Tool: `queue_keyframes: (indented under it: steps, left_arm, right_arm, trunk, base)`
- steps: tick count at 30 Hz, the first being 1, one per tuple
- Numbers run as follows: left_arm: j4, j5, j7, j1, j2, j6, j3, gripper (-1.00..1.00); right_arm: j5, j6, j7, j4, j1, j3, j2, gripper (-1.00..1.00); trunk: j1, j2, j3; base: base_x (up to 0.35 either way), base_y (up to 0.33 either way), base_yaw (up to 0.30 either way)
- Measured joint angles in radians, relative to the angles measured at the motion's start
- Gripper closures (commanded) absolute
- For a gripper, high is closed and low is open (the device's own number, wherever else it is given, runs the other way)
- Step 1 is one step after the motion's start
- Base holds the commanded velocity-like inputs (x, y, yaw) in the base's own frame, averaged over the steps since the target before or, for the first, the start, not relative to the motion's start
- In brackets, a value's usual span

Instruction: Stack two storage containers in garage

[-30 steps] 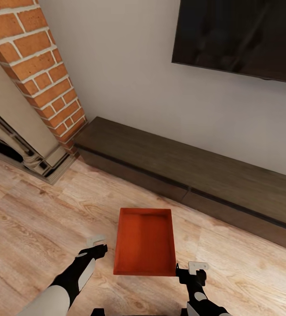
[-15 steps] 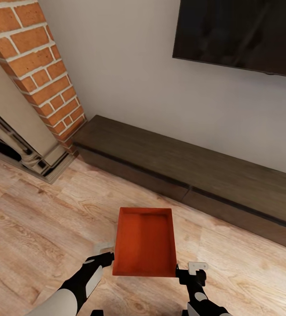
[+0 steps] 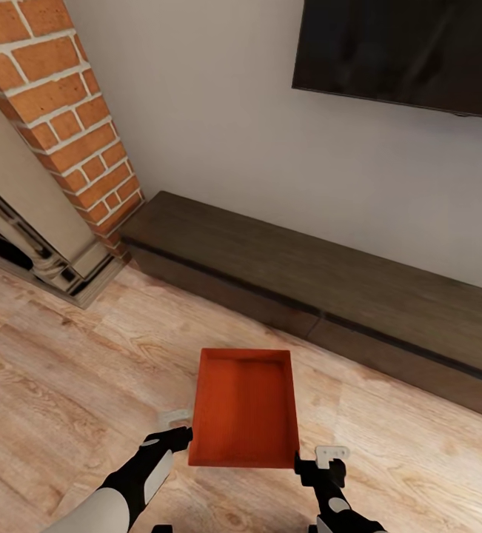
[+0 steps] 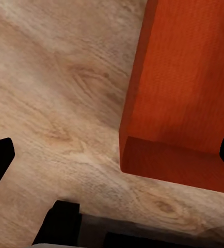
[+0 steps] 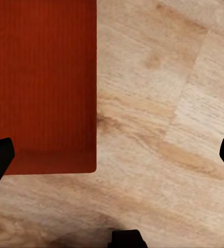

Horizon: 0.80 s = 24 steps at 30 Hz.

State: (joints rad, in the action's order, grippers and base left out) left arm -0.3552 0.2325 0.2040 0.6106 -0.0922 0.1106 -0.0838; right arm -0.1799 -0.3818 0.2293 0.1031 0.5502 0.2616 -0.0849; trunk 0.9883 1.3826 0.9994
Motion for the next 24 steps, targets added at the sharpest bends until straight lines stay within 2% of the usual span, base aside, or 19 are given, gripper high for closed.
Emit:
queue_keyframes:
  steps: [7, 24]
  left_arm:
    - [0.003, 0.001, -0.002, 0.0, 0.002, -0.001, -0.002, -1.0]
    - [0.012, -0.001, 0.0, 0.0, 0.001, -0.001, -0.001, -1.0]
  right_arm:
    - [0.027, -0.009, 0.0, -0.001, 0.0, -0.003, -0.002, -1.0]
    - [0.029, -0.01, 0.0, -0.002, 0.0, -0.004, -0.003, -1.0]
  trunk:
    - [0.027, 0.049, 0.022]
    - [0.092, 0.168, 0.075]
  base:
    - [0.0, 0.0, 0.0]
    - [0.0, 0.0, 0.0]
